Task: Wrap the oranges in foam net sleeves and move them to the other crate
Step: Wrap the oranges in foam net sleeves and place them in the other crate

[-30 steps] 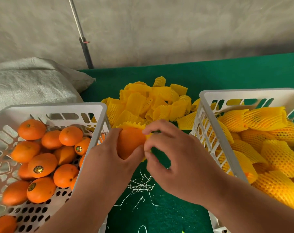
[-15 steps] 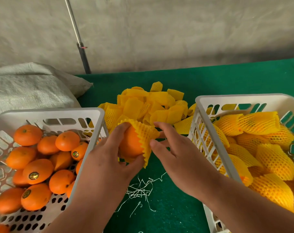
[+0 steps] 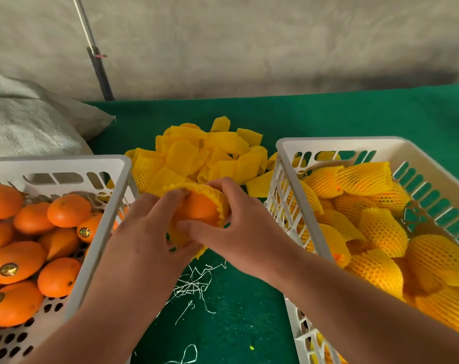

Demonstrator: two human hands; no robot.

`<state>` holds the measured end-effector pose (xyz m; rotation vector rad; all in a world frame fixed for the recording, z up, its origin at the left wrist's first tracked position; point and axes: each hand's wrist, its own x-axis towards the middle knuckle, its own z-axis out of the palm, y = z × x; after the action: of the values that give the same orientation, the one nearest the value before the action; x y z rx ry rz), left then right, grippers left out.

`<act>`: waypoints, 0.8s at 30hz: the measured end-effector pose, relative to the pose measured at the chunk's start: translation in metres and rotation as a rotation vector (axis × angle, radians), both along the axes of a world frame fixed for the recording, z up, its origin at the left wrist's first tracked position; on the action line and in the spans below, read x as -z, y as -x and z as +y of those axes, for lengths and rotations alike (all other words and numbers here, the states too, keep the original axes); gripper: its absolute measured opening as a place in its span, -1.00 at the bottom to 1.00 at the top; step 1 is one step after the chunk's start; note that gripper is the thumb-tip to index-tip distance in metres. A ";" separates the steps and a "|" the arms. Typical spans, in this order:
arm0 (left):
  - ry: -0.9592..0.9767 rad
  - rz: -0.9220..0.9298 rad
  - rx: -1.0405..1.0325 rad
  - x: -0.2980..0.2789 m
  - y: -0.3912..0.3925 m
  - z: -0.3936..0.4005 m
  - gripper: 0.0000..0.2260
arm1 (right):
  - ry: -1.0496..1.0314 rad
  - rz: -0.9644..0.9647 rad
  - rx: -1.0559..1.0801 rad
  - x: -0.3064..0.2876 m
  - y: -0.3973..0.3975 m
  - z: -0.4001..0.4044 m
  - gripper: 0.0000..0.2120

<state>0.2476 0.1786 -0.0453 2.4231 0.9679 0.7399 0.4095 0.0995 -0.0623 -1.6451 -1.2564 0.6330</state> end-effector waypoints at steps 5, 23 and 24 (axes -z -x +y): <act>-0.054 -0.084 0.039 0.000 -0.001 -0.002 -0.43 | -0.022 -0.005 0.095 0.000 -0.005 0.004 -0.42; -0.045 0.769 0.208 0.024 0.014 0.000 -0.79 | 0.353 -0.330 0.771 -0.002 -0.155 -0.108 -0.30; -0.050 0.799 0.200 0.026 0.015 0.002 -0.79 | 0.396 -0.332 0.745 0.007 -0.160 -0.110 -0.26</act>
<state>0.2323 0.1804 -0.0712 2.8439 0.9385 -0.3238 0.5697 -0.0104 -0.0690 -2.4338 -0.6491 0.1419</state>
